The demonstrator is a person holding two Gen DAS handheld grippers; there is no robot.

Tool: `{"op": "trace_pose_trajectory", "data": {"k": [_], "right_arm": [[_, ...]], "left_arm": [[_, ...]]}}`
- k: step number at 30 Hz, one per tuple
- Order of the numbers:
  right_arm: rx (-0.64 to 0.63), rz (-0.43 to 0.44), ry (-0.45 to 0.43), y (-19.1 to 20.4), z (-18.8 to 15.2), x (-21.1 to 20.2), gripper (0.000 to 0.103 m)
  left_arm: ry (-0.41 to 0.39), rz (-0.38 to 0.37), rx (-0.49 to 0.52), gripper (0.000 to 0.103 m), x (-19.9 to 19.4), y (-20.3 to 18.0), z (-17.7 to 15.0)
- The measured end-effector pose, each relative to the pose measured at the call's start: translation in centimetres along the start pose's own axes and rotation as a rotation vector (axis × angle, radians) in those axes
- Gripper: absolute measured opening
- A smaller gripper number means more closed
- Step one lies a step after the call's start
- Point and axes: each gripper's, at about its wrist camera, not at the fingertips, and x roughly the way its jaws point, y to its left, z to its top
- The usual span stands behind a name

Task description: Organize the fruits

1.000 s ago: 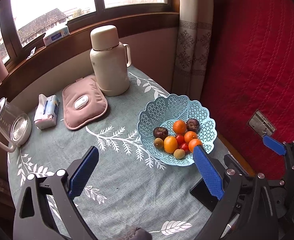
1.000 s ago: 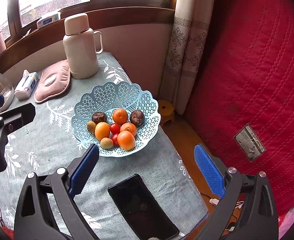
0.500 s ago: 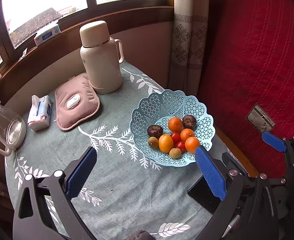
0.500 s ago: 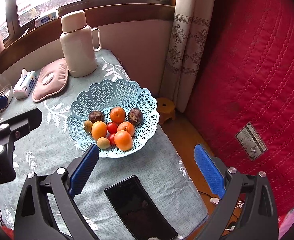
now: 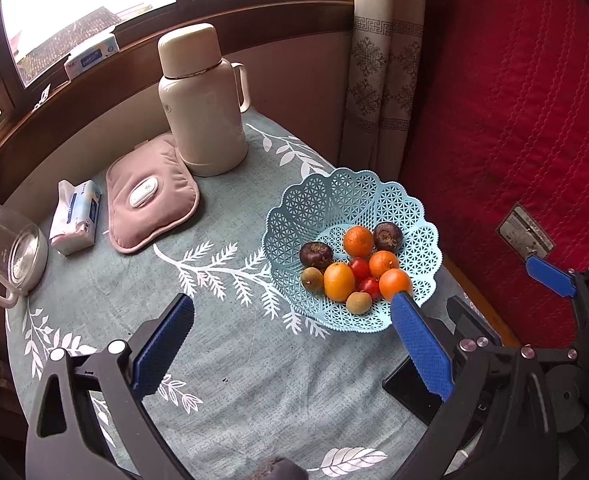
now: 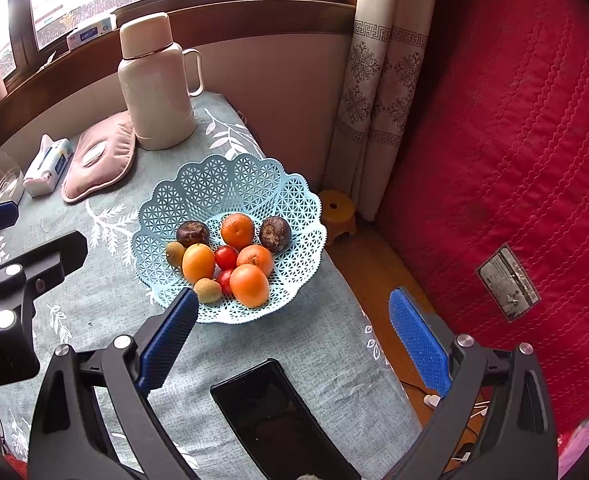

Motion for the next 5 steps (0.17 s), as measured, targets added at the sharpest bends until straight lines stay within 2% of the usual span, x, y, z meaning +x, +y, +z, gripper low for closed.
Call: {"op": "trace_pose_trajectory", "data": {"k": [5], "right_arm": [[-0.025,0.024,0.028,1.6,-0.2,1.2,0.097]], "left_arm": [[0.05,0.062,-0.06,0.098,1.8,2.6,-1.3]]}}
